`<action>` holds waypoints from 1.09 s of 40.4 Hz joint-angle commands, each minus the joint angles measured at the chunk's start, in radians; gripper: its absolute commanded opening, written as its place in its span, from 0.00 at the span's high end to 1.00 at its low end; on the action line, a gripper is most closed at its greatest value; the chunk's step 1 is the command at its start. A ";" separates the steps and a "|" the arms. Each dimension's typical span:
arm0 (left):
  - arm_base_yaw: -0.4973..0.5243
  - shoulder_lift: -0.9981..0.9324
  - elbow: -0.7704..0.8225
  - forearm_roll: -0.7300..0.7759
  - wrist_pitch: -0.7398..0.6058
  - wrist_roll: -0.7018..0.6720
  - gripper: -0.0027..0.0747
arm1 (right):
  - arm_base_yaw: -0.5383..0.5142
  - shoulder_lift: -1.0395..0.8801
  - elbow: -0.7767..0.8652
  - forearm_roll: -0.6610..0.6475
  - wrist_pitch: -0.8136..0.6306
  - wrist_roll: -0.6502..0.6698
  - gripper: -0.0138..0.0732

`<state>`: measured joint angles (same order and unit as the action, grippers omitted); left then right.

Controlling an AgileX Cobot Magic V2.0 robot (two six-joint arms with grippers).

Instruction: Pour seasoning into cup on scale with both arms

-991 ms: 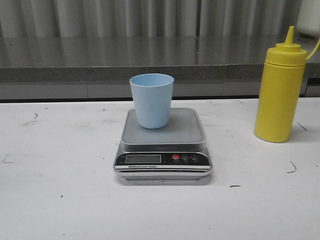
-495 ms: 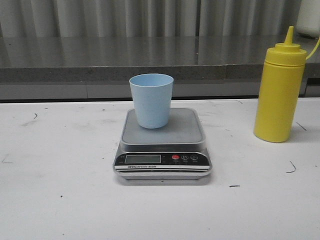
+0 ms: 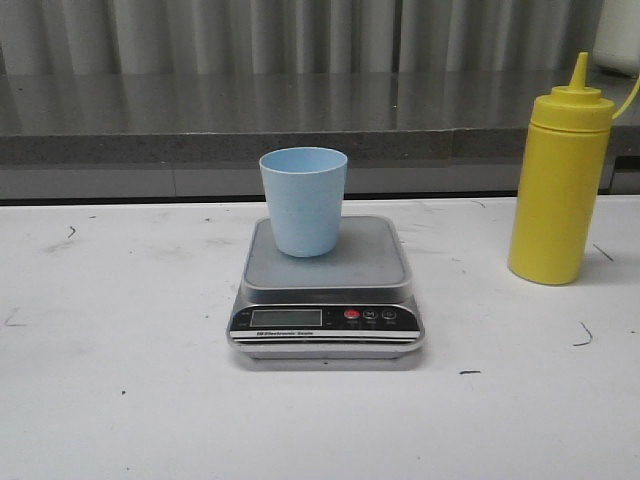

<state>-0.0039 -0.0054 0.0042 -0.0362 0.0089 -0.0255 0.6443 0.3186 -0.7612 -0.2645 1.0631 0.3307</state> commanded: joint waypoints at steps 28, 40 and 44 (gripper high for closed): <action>0.000 -0.017 0.024 -0.008 -0.086 -0.009 0.99 | -0.018 0.000 0.010 -0.005 -0.138 -0.043 0.91; 0.000 -0.017 0.024 -0.008 -0.086 -0.009 0.99 | -0.353 -0.130 0.285 0.180 -0.597 -0.290 0.91; 0.000 -0.017 0.024 -0.008 -0.086 -0.009 0.99 | -0.470 -0.197 0.390 0.180 -0.723 -0.290 0.91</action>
<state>-0.0039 -0.0054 0.0042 -0.0362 0.0089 -0.0255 0.2533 0.1511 -0.4127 -0.0848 0.5301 0.0585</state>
